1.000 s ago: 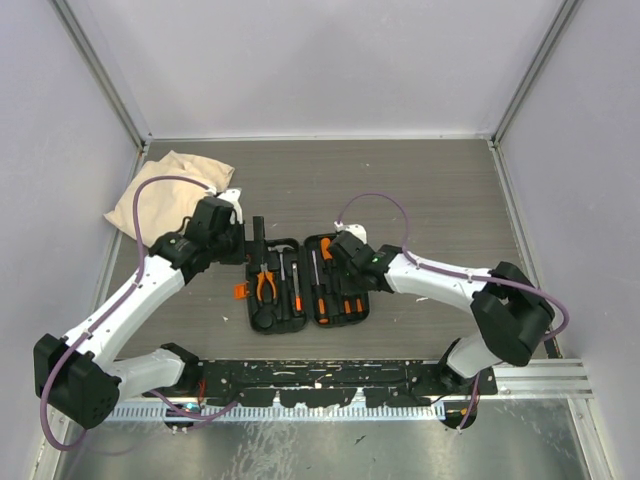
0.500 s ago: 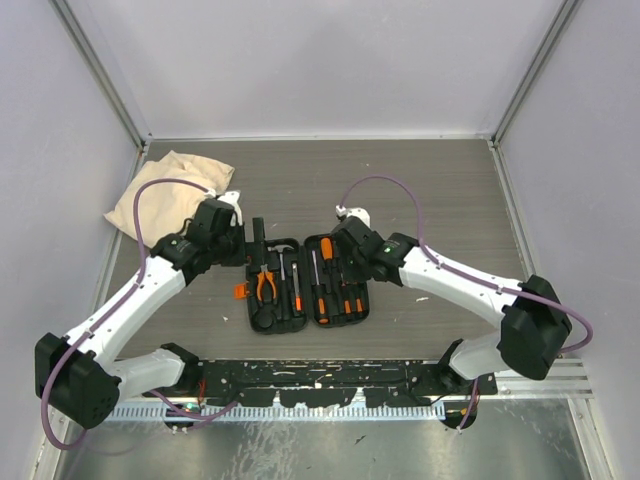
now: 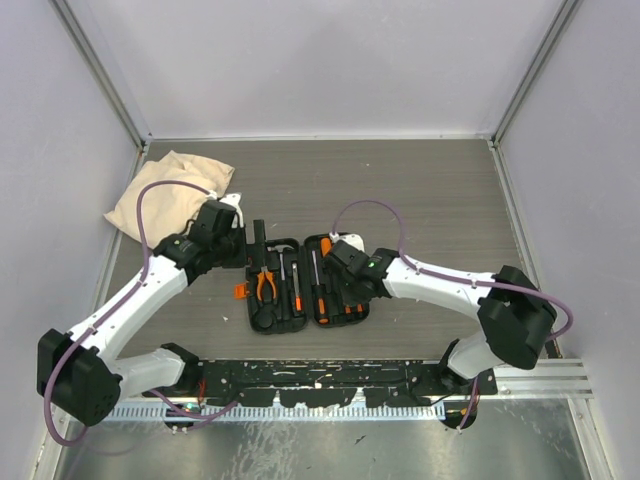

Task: Sort the tools into containers
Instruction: Place the screwdriver in the storage box.

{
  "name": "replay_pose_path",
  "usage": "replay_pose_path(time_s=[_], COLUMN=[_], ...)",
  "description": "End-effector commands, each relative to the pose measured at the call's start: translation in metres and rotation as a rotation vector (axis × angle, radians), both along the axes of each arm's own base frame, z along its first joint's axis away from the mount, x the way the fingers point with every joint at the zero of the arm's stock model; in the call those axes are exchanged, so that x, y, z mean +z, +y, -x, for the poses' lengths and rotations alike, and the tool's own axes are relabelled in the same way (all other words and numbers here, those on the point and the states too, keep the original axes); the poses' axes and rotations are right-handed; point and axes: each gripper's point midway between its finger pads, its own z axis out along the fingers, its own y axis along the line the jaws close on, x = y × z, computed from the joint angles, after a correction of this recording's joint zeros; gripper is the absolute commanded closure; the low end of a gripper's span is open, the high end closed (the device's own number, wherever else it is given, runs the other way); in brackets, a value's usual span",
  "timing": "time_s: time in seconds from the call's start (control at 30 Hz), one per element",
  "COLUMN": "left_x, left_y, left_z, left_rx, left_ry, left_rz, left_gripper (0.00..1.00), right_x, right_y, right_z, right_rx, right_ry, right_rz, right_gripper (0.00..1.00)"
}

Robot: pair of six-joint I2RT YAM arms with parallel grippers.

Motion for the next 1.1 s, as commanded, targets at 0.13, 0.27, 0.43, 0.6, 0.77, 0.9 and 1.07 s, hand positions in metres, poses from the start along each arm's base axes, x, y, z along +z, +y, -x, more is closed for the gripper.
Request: replay_pose_path(time_s=[0.13,0.27,0.43,0.6,0.77,0.9,1.07], left_x=[0.008,0.004,-0.001,0.0,-0.001,-0.002,-0.003], left_y=[-0.008,-0.01,-0.01,-0.011,-0.012,-0.015,-0.017], left_z=[-0.009,-0.009,-0.009,-0.01,-0.011,-0.012,-0.014], left_rx=[0.001,0.001,0.0,-0.001,-0.001,-0.002,-0.004], left_ry=[-0.041,-0.03,-0.015,-0.018,-0.013,-0.006,0.004], left_rz=[0.045,0.049,0.047,0.047,0.049,0.058,0.063], left_gripper=[0.0,0.0,0.01,0.01,0.01,0.01,0.01], right_x=[0.0,-0.004,-0.007,-0.016,-0.031,-0.052,-0.069], right_y=[0.021,0.022,0.02,0.008,-0.006,-0.018,-0.03], right_z=[-0.003,-0.003,-0.003,0.004,0.024,0.042,0.059], right_rx=[0.007,0.012,0.009,-0.004,-0.007,0.0,0.003], right_ry=[0.002,0.011,0.013,0.049,0.133,0.211,0.281], right_rz=[-0.065,-0.065,-0.046,0.012,0.047,0.092,0.146], right_gripper=[0.83,0.84,0.86,0.92,0.97,0.99,0.99])
